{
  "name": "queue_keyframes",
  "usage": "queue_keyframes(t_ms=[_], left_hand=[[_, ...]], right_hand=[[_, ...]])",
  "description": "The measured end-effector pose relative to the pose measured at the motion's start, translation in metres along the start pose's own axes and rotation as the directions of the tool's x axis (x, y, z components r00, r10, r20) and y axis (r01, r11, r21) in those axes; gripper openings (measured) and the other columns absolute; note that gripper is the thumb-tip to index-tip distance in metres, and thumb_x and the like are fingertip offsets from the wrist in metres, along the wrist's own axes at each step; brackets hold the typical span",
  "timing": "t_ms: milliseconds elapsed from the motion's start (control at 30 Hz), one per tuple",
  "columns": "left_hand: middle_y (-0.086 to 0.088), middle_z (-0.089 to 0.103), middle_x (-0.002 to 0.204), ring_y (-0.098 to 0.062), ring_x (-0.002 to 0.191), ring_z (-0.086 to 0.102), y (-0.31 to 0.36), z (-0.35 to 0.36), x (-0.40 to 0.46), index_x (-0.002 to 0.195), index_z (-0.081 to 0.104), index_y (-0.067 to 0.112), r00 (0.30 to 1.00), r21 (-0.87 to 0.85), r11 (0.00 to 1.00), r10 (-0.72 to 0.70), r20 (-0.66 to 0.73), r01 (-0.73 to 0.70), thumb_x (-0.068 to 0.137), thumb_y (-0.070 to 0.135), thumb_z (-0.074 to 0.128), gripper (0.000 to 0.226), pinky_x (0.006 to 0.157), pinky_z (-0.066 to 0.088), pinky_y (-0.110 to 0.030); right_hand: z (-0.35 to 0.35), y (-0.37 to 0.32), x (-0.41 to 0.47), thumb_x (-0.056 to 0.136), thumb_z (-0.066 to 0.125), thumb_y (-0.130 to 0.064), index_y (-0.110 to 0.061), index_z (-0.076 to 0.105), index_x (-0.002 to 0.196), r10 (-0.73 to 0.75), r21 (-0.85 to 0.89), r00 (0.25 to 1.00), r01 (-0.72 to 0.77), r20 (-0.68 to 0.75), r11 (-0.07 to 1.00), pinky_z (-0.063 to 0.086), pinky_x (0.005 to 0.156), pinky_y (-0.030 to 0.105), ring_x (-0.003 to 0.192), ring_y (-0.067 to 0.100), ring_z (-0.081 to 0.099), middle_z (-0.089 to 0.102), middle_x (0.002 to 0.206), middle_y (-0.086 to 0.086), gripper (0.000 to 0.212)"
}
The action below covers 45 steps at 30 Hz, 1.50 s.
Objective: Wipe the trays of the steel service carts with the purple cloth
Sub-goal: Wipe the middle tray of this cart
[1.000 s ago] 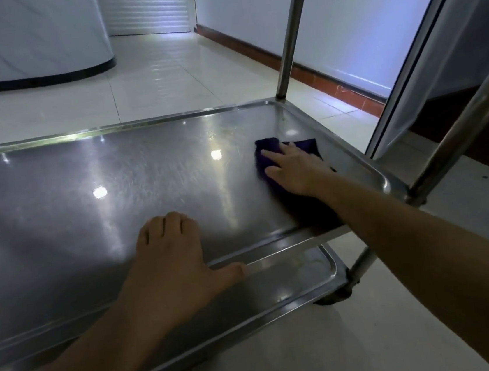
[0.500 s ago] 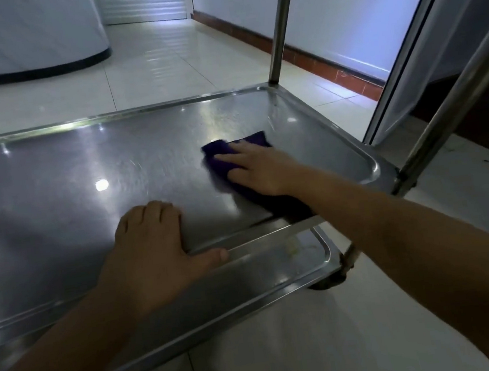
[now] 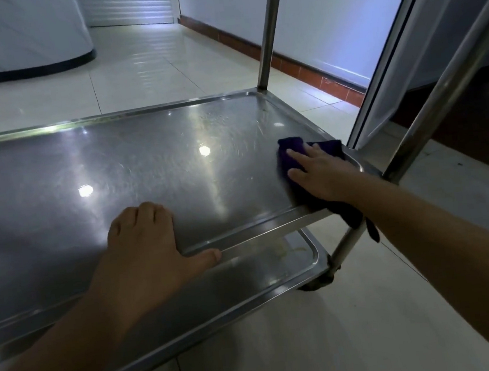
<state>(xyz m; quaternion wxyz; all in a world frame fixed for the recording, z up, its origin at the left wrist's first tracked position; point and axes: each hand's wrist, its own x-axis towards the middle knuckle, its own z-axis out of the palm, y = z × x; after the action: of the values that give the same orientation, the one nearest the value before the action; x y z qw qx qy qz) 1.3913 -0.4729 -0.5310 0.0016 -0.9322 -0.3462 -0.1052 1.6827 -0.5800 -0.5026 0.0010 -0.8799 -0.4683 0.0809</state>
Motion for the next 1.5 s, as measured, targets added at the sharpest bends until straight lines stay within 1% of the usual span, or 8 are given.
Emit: queue_keyframes(t_ms=[200,467,700,900,1033,1200,1367,1500], left_hand=[[0.001,0.049,0.1,-0.016,0.092,0.041,0.0,-0.001,-0.002,0.096,0.051,0.019,0.999,-0.011,1.0,0.007,-0.043,-0.008,0.059,0.09,0.031,0.082,0.081,0.036,-0.031],[0.001,0.054,0.122,-0.02,0.111,0.048,-0.002,-0.003,-0.004,0.116,0.055,0.019,1.0,-0.035,0.999,0.002,-0.025,-0.003,0.048,0.101,0.003,0.118,0.098,0.035,-0.036],[0.002,0.052,0.121,-0.021,0.112,0.046,-0.003,-0.005,-0.004,0.115,0.053,0.02,1.0,-0.034,0.999,0.015,-0.015,-0.016,0.048,0.099,-0.003,0.118,0.099,0.034,-0.038],[0.001,0.053,0.123,-0.022,0.115,0.045,0.001,-0.009,-0.008,0.116,0.054,0.018,1.0,-0.012,1.0,-0.008,-0.001,0.008,0.053,0.093,0.012,0.106,0.102,0.032,-0.038],[0.0,0.053,0.122,-0.023,0.115,0.046,0.002,-0.012,-0.01,0.117,0.054,0.017,1.0,0.001,1.0,-0.016,0.015,0.016,0.052,0.093,0.011,0.109,0.102,0.033,-0.038],[-0.002,0.05,0.126,-0.024,0.118,0.043,0.002,-0.011,-0.01,0.121,0.052,0.015,0.999,-0.013,1.0,-0.026,0.039,0.027,0.055,0.09,0.012,0.108,0.104,0.031,-0.039],[-0.016,0.041,0.141,-0.031,0.128,0.037,0.0,-0.012,-0.013,0.137,0.04,0.005,0.984,-0.322,0.943,-0.13,-0.121,0.085,0.094,0.056,0.034,0.067,0.105,0.031,-0.044],[-0.015,0.041,0.142,-0.029,0.132,0.033,0.001,-0.011,-0.015,0.139,0.039,0.005,0.966,-0.353,0.93,-0.178,-0.189,0.103,0.098,0.032,0.04,0.05,0.109,0.027,-0.041]], right_hand=[[0.019,-0.089,-0.05,0.102,0.025,-0.045,-0.031,0.021,0.152,-0.285,-0.063,0.944,0.278,-0.164,0.958,0.025,0.113,0.043,0.147,0.025,0.015,0.016,0.161,0.004,0.052],[0.033,-0.093,-0.064,0.097,0.027,-0.047,-0.033,0.047,0.14,-0.482,-0.019,0.828,0.498,-0.288,0.867,0.033,0.108,0.036,0.142,0.017,0.031,0.04,0.151,-0.004,0.049],[0.011,0.006,-0.044,0.1,0.034,-0.047,-0.038,0.039,0.144,-0.12,0.047,0.957,0.137,-0.265,0.989,0.037,0.103,0.038,0.142,0.016,0.029,0.031,0.155,-0.01,0.045],[0.004,0.046,-0.033,0.102,0.036,-0.041,-0.035,0.037,0.146,0.089,0.074,0.957,-0.071,-0.277,0.995,0.039,0.101,0.038,0.138,0.021,0.036,0.032,0.155,-0.007,0.044],[0.024,0.025,-0.049,0.102,0.036,-0.031,-0.024,0.053,0.137,0.117,0.071,0.844,-0.094,-0.523,0.993,0.045,0.088,0.034,0.119,0.024,0.055,0.052,0.141,0.001,0.039],[0.054,-0.023,-0.072,0.09,0.035,-0.031,-0.008,0.072,0.103,-0.012,0.15,0.699,0.171,-0.715,0.974,0.051,0.08,0.038,0.086,0.026,0.065,0.071,0.098,0.01,0.045],[0.087,-0.094,-0.092,0.083,0.047,-0.034,-0.013,0.07,0.1,-0.092,0.158,0.584,0.362,-0.806,0.919,0.036,0.092,0.038,0.099,0.022,0.058,0.066,0.105,0.006,0.036],[0.112,-0.138,-0.103,0.079,0.055,-0.042,-0.017,0.056,0.122,-0.342,-0.03,0.538,0.505,-0.771,0.863,0.031,0.099,0.046,0.117,0.027,0.051,0.059,0.123,0.01,0.049]])
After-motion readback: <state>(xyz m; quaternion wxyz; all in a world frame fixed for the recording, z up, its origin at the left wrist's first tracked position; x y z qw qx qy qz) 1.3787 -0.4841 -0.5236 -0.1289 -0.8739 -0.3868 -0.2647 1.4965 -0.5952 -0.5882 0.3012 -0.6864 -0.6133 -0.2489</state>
